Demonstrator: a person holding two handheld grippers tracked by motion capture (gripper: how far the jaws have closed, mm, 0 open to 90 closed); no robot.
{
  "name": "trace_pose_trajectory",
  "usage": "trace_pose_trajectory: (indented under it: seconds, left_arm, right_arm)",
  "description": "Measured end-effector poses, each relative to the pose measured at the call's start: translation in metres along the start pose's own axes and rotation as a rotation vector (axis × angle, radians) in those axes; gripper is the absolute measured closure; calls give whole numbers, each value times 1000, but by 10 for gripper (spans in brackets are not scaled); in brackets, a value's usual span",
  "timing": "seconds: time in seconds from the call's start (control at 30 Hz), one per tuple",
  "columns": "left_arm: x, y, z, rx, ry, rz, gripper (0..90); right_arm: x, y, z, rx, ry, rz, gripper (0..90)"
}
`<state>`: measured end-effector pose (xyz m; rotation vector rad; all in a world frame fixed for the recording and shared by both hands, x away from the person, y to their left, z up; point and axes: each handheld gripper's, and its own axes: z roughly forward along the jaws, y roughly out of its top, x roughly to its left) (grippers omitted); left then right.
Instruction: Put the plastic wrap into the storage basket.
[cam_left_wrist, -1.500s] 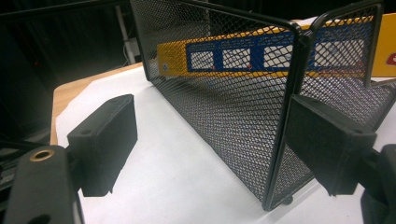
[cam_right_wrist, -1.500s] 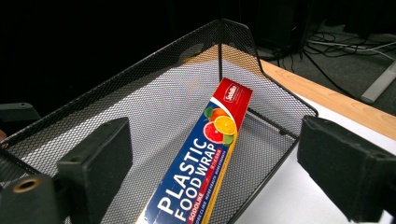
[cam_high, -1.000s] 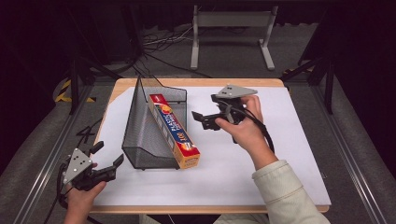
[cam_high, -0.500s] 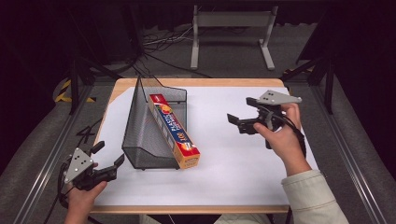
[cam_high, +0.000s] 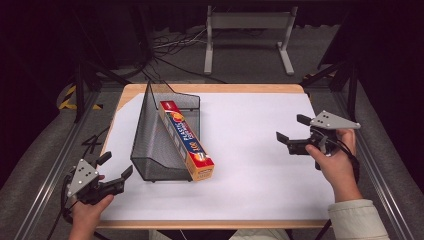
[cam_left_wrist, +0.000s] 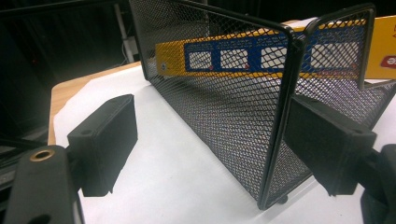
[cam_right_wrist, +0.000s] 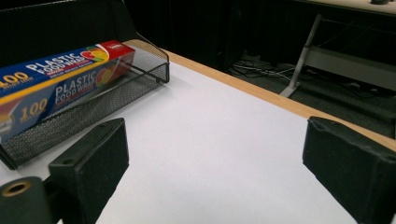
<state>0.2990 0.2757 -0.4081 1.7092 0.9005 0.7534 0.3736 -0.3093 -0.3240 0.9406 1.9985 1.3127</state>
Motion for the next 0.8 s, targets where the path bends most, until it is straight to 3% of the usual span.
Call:
trace_pose_trajectory:
  seconds: [0.03, 0.2, 0.43, 0.8]
  left_arm:
    - [0, 0, 1, 2, 0, -1, 184]
    - [-1, -1, 2, 6, 0, 3, 184]
    - [-1, -4, 2, 5, 1, 0, 184]
    - [0, -4, 2, -4, -9, -4, 184]
  right_arm:
    - [-5, -12, -3, -2, -8, 15, 69]
    - [-11, -33, -3, 11, -28, 42, 64]
    - [-13, -70, 3, 48, -38, 70, 54]
    - [-7, -88, 9, 79, -35, 59, 47]
